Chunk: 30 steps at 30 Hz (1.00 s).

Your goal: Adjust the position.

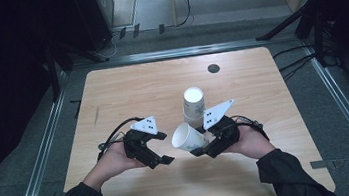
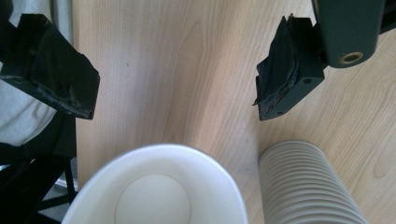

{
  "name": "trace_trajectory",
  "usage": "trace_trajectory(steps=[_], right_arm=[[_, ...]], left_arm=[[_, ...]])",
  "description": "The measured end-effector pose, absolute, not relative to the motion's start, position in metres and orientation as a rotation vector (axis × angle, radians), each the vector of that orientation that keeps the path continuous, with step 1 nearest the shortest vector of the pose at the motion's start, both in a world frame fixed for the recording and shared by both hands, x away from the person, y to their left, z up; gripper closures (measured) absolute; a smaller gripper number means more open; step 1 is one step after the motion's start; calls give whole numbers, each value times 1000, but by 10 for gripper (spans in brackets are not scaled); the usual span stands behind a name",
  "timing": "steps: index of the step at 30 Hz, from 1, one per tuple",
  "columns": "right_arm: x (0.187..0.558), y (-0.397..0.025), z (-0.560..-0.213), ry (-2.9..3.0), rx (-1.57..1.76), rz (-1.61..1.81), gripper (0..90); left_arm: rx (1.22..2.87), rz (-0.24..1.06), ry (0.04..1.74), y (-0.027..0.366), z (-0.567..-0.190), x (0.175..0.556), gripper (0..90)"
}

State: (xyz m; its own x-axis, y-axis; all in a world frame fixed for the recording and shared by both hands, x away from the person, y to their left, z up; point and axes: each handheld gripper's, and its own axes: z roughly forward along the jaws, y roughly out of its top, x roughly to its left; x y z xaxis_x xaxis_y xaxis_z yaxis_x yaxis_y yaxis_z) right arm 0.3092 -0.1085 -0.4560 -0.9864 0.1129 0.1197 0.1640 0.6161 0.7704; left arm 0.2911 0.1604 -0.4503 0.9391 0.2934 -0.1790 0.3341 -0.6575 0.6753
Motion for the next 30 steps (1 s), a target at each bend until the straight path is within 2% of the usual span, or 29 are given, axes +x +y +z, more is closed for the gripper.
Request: trace_trajectory(steps=[20, 30], right_arm=[[312, -111, -449, -2708, -240, -1412, 333], [309, -103, -452, -2700, -211, -1395, 333]], left_arm=[[2113, -141, 494, 164, -448, 291, 149], [2061, -165, 505, 159, -449, 291, 150]])
